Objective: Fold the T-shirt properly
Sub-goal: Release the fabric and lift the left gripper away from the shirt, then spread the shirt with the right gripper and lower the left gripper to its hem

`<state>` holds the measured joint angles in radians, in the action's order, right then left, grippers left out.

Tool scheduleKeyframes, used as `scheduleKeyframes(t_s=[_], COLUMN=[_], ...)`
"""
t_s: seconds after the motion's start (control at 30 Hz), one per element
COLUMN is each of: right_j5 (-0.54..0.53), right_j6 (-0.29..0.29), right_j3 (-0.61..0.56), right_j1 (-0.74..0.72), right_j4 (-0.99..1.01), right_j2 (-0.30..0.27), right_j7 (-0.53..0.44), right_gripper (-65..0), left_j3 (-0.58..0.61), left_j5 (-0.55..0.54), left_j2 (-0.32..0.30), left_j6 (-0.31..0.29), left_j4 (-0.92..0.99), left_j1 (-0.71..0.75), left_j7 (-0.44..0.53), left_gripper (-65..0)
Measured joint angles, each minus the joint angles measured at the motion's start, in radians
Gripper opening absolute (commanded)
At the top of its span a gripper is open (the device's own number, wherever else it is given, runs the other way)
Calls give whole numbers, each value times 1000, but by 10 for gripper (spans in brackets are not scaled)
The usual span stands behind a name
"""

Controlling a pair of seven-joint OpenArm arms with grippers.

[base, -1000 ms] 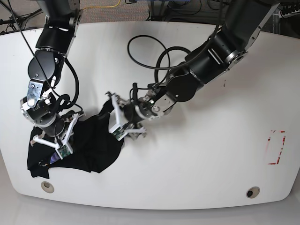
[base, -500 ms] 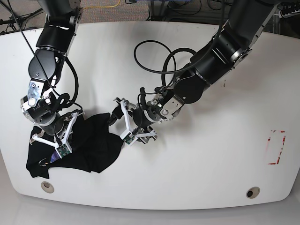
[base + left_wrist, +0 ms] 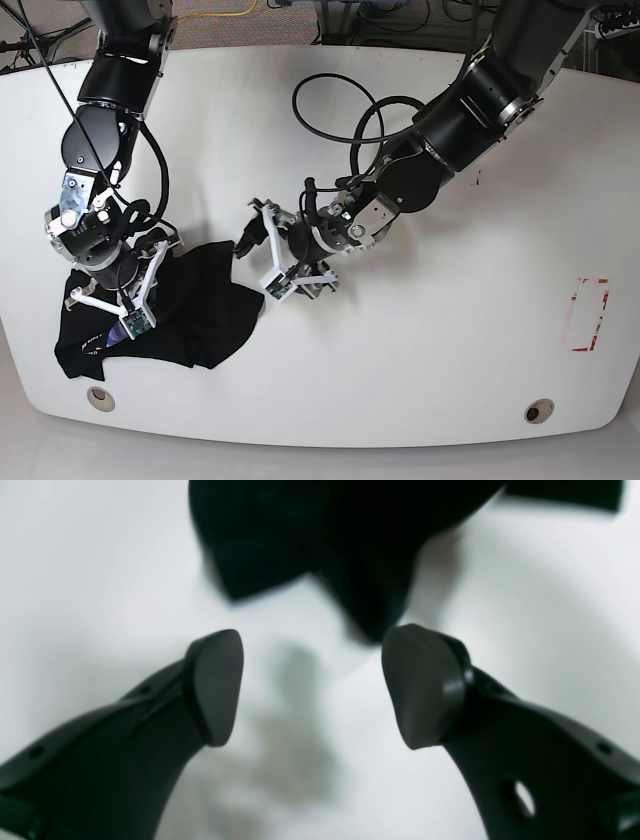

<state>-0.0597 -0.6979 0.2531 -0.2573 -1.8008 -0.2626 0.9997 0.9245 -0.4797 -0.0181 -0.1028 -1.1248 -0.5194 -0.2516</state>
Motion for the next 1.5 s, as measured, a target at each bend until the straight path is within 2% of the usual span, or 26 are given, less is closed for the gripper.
scheduleKeyframes(t_s=[0.2,0.43,0.63,0.77,1.07,1.27,1.5], right_j5=[1,0,0,10,-10,8,3], right_j6=[0,0,0,0,0,-1,2], right_j3=[0,0,-4,-21,-88,-109,-192], right_j1=[0,-11,-11,-24,-63,-93,-144], right_j4=[0,0,0,0,2,7,35], right_j2=[0,0,1,22,73,114,188], right_j7=[0,0,0,7,-9,7,0], right_gripper=[-629,-629,-629,-629,-629,-629,-629], left_j3=[-22,-48,-82,-120,-241,-327,-488], left_j5=[0,0,-1,-4,0,-1,-1], left_j2=[9,-7,-29,-76,-235,-297,-368], left_j6=[-3,1,-3,-5,5,0,-39], left_j4=[-27,-31,-106,-153,-225,-271,-340], left_j1=[2,21,24,31,98,148,209], left_j7=[-16,-46,-43,-39,-48,-47,-42], left_gripper=[-215,-215,-215,-215,-215,-215,-215])
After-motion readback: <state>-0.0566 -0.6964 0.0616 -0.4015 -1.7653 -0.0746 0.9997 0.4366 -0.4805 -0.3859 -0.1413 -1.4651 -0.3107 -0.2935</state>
